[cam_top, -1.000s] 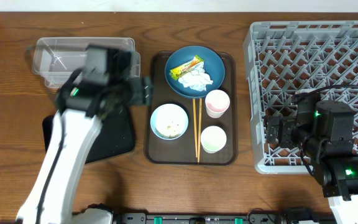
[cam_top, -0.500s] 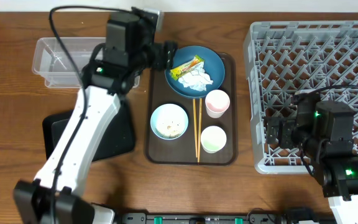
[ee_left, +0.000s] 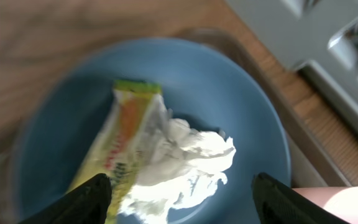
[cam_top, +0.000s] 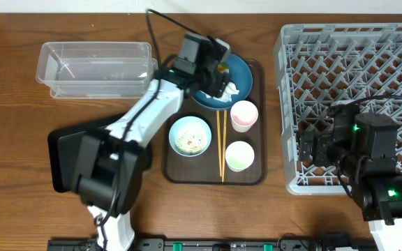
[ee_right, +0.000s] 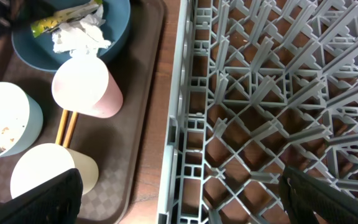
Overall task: Sort waste into correct bins and load items into the dishwasher rack
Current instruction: 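Reach left gripper to blue plate and grasp the white tissue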
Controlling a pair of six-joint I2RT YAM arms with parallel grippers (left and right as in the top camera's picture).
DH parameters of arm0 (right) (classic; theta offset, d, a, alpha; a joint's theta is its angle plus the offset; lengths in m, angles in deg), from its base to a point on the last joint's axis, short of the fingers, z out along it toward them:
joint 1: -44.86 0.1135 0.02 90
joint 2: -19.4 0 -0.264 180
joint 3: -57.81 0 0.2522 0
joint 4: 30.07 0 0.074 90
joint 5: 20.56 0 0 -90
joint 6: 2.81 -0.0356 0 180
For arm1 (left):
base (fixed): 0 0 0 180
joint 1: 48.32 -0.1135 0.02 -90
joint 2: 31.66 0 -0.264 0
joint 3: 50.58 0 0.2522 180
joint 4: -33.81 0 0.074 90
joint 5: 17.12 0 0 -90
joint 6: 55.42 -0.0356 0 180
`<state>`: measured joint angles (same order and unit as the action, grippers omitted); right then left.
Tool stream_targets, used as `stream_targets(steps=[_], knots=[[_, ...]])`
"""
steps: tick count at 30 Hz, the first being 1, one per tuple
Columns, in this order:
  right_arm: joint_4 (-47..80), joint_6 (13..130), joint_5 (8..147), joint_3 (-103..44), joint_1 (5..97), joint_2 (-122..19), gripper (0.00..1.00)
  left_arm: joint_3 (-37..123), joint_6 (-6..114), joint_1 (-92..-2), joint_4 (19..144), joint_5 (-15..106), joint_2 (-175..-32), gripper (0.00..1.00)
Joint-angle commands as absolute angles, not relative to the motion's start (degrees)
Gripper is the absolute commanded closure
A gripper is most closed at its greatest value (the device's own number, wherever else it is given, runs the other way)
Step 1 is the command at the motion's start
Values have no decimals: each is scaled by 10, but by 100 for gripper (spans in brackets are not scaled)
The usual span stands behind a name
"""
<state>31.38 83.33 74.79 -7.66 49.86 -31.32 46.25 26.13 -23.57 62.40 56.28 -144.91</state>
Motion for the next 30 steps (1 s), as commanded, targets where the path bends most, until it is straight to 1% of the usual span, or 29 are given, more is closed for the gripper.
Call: stream_targets(steps=[1, 5, 12, 14, 18, 30], knots=[[313, 830, 748, -88, 493, -309, 1, 468, 246, -222, 615, 555, -1473, 30], [313, 830, 748, -88, 493, -309, 1, 468, 246, -207, 613, 555, -1497, 34], [313, 830, 748, -88, 493, -309, 1, 468, 245, -196, 607, 557, -1519, 45], [313, 830, 748, -88, 493, -309, 1, 468, 245, -196, 604, 575, -1520, 48], [313, 830, 748, -88, 493, -309, 1, 468, 245, -196, 596, 621, -1520, 49], [313, 830, 748, -88, 493, -309, 1, 468, 245, -196, 583, 625, -1526, 47]])
